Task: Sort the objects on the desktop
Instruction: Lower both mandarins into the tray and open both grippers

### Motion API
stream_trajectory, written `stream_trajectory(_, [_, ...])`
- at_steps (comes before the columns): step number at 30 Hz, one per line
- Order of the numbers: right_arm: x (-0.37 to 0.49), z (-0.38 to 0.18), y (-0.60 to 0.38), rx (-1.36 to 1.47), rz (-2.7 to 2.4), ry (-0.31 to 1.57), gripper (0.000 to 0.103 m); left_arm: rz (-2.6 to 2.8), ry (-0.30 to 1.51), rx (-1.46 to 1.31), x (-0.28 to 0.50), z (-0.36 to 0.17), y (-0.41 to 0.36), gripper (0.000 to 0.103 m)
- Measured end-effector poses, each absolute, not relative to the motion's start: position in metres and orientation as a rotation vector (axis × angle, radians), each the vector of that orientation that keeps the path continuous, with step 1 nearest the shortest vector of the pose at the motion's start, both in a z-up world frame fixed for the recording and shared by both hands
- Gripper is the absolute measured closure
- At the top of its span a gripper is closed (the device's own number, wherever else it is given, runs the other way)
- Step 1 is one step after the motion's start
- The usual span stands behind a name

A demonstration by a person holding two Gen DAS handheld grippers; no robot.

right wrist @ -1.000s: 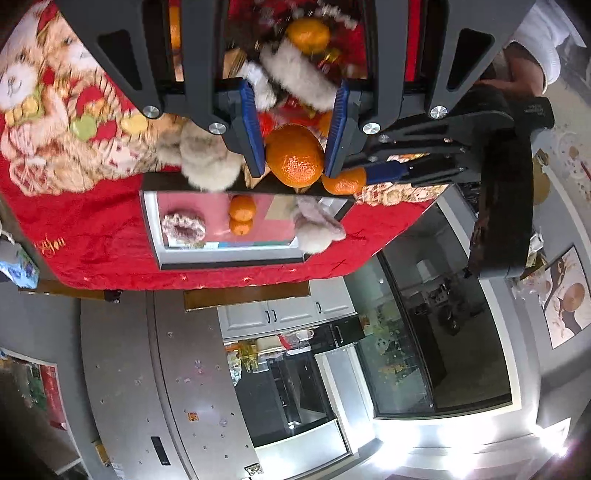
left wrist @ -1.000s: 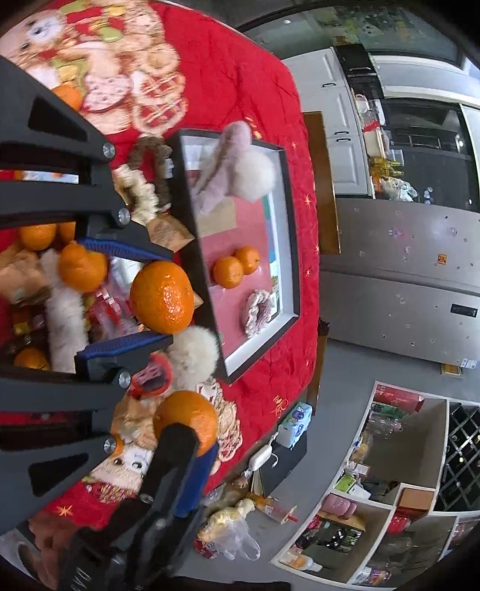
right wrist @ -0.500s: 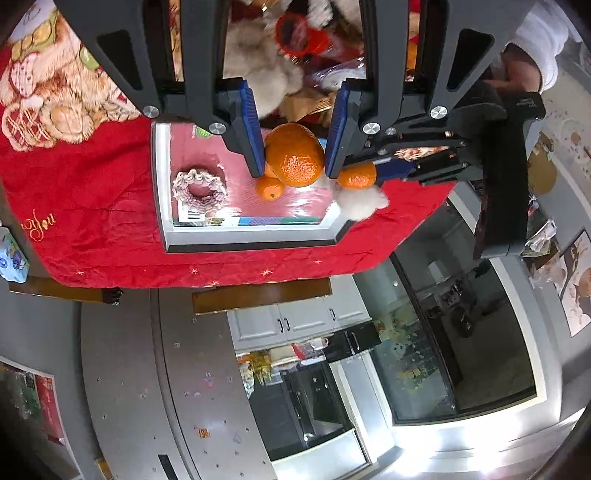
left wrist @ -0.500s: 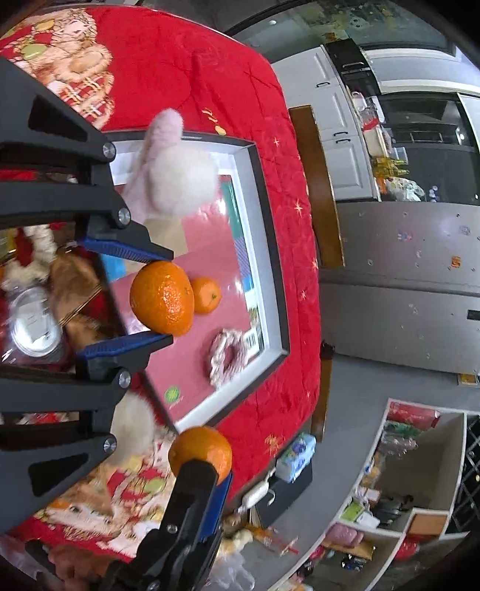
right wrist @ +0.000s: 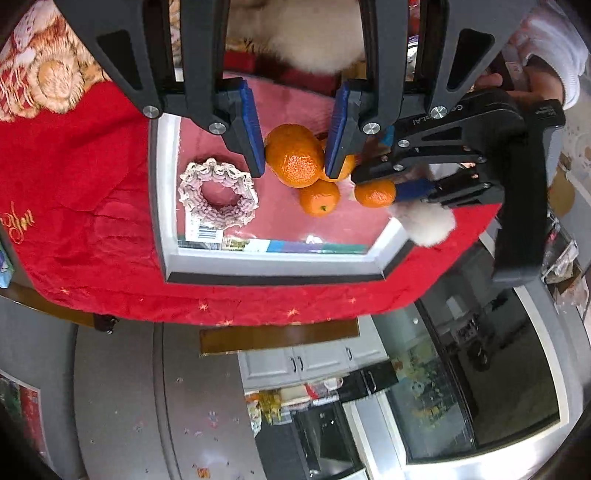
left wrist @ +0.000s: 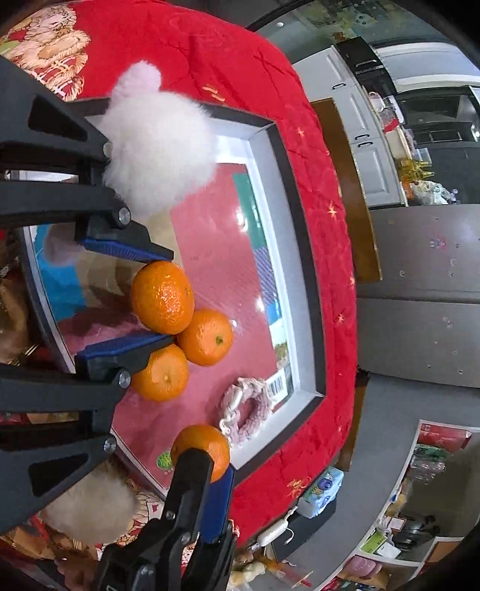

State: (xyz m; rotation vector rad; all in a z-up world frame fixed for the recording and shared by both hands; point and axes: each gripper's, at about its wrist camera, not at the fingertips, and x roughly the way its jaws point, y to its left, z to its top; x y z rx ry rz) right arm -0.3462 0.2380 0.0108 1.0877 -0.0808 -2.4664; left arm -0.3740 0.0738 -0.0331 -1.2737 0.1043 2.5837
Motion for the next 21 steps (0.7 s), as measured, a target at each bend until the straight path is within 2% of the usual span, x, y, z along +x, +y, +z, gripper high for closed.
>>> stream_trajectory(5, [-0.363,0.001,0.239,1.174,-2.402,-0.091,0.071,2.582,0.124,-1.283,-0.376,-0.039,0.075,0.064])
stream_trajectory(10, [-0.373,-0.014,0.235,1.273,-2.377,-0.019,0.070,2.590,0.134,-1.286,-0.375,-0.041,0.075,0.064])
stream_trajectory(21, [-0.369,-0.016,0.233,1.249,-2.397,0.002,0.067,2.593,0.171,-1.289,-0.374,-0.042,0.080,0.064])
